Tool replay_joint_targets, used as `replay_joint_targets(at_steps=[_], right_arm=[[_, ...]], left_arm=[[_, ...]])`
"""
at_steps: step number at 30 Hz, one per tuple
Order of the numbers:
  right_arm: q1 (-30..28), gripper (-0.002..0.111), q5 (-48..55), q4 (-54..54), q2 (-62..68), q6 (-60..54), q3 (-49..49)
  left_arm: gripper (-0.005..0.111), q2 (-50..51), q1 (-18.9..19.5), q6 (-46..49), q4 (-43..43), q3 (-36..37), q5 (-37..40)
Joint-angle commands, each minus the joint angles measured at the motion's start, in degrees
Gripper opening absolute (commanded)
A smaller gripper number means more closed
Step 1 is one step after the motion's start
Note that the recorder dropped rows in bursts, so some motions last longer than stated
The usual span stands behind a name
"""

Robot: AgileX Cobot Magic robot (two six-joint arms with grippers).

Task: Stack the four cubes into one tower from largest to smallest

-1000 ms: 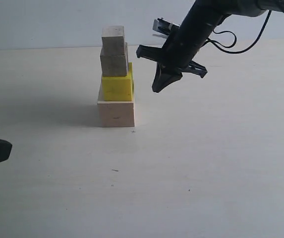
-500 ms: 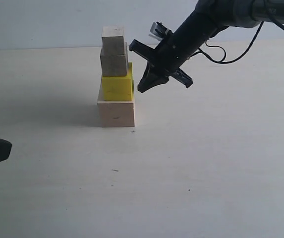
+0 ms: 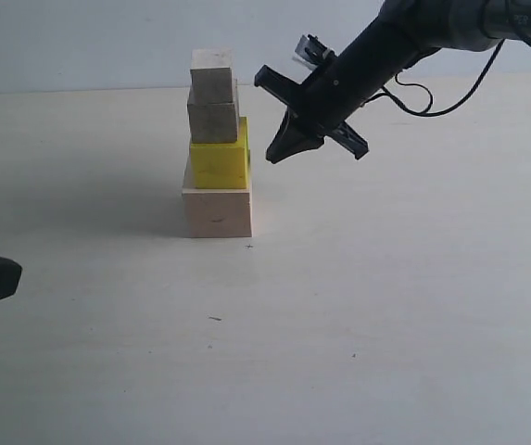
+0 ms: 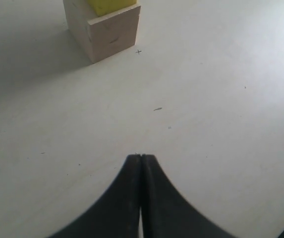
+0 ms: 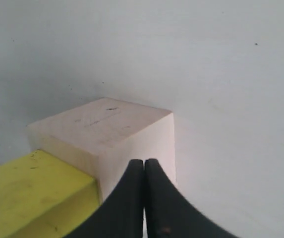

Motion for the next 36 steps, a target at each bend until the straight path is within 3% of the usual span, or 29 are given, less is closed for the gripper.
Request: replay_joint_targets(at_steps=[1, 36], right_arm=[[-0.5, 0.0, -1.9, 3.5, -0.1, -0.3, 0.0], [-0.3, 0.0, 1.5, 11.4, 2.9, -1.6, 0.0]], left_arm=[[0.0, -0.4, -0.1, -0.1, 0.2, -0.1, -1.1], [0.0, -0.4, -0.1, -0.1, 0.4, -0.1, -1.5]])
